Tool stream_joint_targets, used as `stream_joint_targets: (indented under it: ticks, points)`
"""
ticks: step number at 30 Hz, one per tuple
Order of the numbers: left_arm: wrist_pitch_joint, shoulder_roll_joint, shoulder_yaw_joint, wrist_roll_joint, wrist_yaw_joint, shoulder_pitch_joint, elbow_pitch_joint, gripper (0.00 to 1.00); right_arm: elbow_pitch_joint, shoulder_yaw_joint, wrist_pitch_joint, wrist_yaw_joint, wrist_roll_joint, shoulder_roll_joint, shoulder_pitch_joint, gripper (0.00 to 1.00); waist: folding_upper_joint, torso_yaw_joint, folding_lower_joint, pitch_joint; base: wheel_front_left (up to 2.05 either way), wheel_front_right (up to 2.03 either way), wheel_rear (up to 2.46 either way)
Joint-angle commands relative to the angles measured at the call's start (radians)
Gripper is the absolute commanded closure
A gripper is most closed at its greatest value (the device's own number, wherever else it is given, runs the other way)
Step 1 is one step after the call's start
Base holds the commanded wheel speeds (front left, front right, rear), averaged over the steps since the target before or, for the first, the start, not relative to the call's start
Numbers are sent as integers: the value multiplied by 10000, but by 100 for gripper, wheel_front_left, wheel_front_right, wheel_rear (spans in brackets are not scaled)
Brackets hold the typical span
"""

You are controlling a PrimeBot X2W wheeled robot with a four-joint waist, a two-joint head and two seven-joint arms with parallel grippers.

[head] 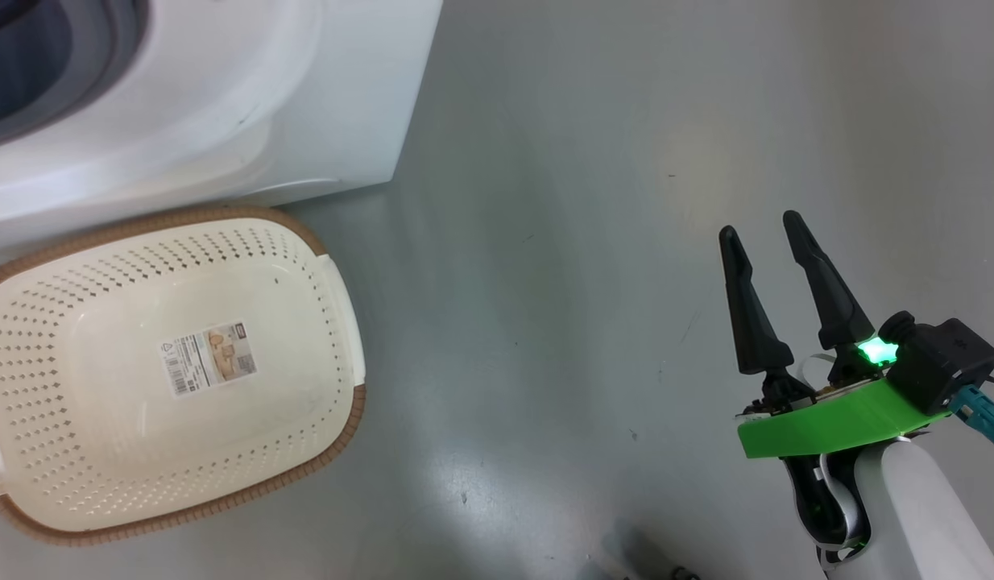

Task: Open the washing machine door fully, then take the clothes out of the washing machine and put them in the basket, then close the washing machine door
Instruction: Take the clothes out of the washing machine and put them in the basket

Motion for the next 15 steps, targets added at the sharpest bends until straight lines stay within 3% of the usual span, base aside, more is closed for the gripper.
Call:
stream_joint_targets:
  ticks: [1, 10, 15]
  points:
    - [-7, 451, 20, 75, -43, -162, -120, 100, -218, 249, -65, 73, 211, -70, -69, 0, 0, 12, 0, -25, 0, 0, 0]
    - [-282, 188, 140, -304, -152, 65, -397, 100, -179, 137, -65, 73, 94, -70, 21, 0, 0, 262, 0, -347, 0, 0, 0]
    - [-300, -27, 598, -628, -180, 1247, -2322, 100, -182, -14, -65, 73, -10, -70, 137, 0, 0, 529, 0, -658, 0, 0, 0]
